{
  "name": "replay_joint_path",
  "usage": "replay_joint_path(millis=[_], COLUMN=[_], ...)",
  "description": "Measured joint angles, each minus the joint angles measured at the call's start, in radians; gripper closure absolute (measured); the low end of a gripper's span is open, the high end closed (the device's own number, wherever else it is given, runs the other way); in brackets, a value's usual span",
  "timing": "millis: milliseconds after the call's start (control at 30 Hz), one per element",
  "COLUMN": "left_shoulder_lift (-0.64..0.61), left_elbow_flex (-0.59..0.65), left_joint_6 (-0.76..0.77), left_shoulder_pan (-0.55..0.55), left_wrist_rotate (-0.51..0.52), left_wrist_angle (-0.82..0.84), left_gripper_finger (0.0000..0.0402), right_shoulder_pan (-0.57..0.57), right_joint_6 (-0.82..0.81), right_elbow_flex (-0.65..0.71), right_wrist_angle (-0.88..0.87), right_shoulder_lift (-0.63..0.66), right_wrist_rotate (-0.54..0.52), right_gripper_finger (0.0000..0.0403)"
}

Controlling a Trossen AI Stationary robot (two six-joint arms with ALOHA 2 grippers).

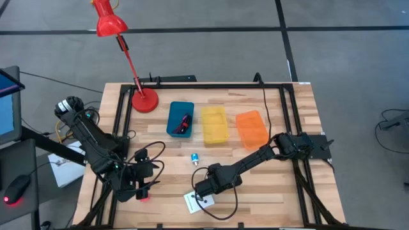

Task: Pick and place items into bin
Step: Put the white charger adapter into the yellow bin

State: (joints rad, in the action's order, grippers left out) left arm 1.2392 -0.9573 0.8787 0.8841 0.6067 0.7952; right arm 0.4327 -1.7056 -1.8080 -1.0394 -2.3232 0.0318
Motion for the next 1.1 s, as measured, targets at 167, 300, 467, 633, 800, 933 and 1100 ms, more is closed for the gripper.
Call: replay_joint_path(millis=[167, 300, 467, 633, 800, 933, 1100], left_shoulder_lift=[0.0, 0.0, 0.0, 0.0, 0.0, 0.0, 0.0], left_elbow_flex=[0.0, 0.0, 0.0, 0.0, 0.0, 0.0, 0.0], left_joint_6=[0.0, 0.0, 0.0, 0.0, 0.0, 0.0, 0.0], left_shoulder_pan=[0.0, 0.0, 0.0, 0.0, 0.0, 0.0, 0.0], left_wrist_rotate=[0.0, 0.0, -0.002, -0.005, -0.005, -0.005, -0.005], left_wrist_angle=[0.0, 0.0, 0.0, 0.0, 0.0, 0.0, 0.0], left_gripper_finger=[0.0139, 0.0139, 0.0139, 0.0139, 0.0139, 0.0139, 0.0139], right_shoulder_pan=[0.008, 0.007, -0.005, -0.003, -0.008, -0.015, -0.038], right_joint_6=[0.086, 0.146, 0.146, 0.146, 0.143, 0.135, 0.136], right_elbow_flex=[0.002, -0.03, -0.038, -0.039, -0.04, -0.041, -0.042], right_wrist_angle=[0.003, -0.033, -0.032, -0.074, -0.114, -0.131, -0.162], right_shoulder_lift=[0.013, 0.007, 0.007, 0.008, 0.009, 0.042, 0.107], right_wrist_rotate=[-0.059, -0.123, -0.178, -0.166, -0.207, -0.284, -0.403], right_gripper_finger=[0.0214, 0.0213, 0.0189, 0.0208, 0.0211, 0.0189, 0.0202])
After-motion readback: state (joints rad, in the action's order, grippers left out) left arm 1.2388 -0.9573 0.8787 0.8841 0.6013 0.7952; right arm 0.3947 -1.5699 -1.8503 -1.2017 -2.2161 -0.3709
